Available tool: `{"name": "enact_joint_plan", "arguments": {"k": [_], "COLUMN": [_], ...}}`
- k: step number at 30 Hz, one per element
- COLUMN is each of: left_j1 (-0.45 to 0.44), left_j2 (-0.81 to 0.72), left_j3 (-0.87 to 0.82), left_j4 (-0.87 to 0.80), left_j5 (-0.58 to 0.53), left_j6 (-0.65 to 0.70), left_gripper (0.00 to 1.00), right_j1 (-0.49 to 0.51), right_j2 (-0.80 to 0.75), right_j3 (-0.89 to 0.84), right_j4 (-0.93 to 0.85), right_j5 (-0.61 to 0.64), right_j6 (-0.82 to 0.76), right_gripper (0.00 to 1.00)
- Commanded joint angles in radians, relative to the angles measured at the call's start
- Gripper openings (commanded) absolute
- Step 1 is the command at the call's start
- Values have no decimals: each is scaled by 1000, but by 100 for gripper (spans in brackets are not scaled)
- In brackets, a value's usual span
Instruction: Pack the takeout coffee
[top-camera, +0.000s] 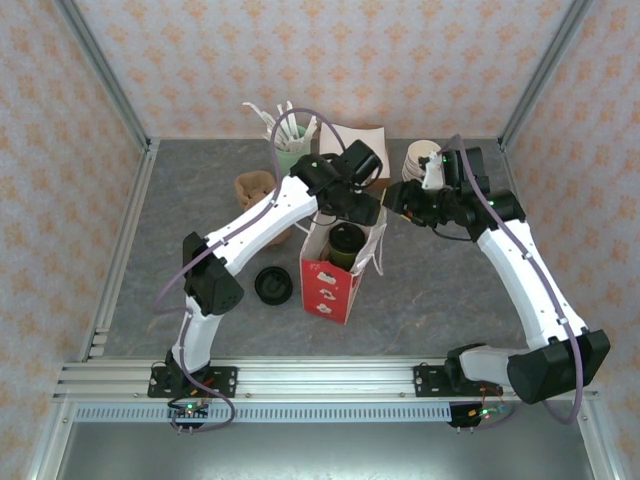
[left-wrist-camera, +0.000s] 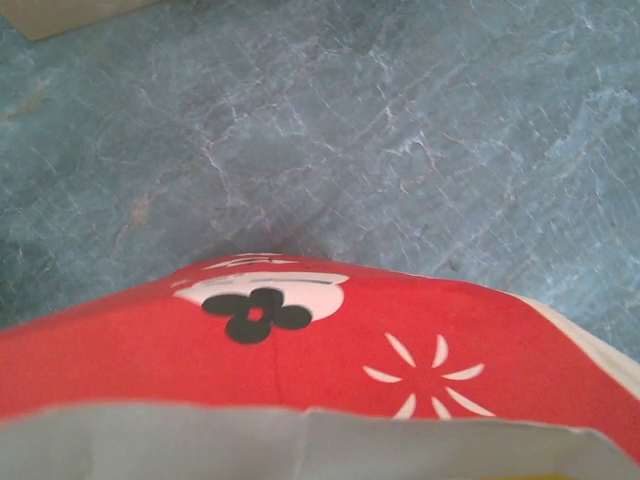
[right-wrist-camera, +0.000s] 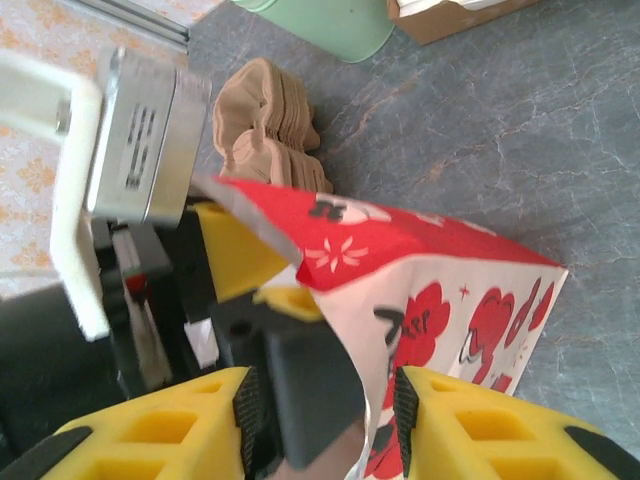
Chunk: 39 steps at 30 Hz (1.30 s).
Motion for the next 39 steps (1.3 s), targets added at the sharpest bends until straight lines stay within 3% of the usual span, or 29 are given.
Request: {"name": "enact_joint_plan", "arguments": {"k": [1, 9, 12, 19, 39], "left_j1": [-2, -31, -34, -27, 5], "left_j2": [-31, -144, -142, -98, -40], "left_j3": [-1, -212, -224, -201, -258], "left_j4": [-33, 47, 53, 50, 81], "left_j5": [6, 8, 8, -8, -11], "left_j6": [18, -43, -49, -46, -30], "left_gripper": [65, 54, 46, 39, 31], "right_j1": [2, 1, 2, 2, 2], "right_j2": [-47, -62, -62, -62, -55], "right_j3": [4, -37, -42, -51, -62], "right_j4": [-13, 14, 22, 34, 18], "right_j5": [3, -19, -23, -28, -18], "right_j6": [3, 13, 15, 28, 25], "right_gripper": [43, 43, 43, 43, 43]}}
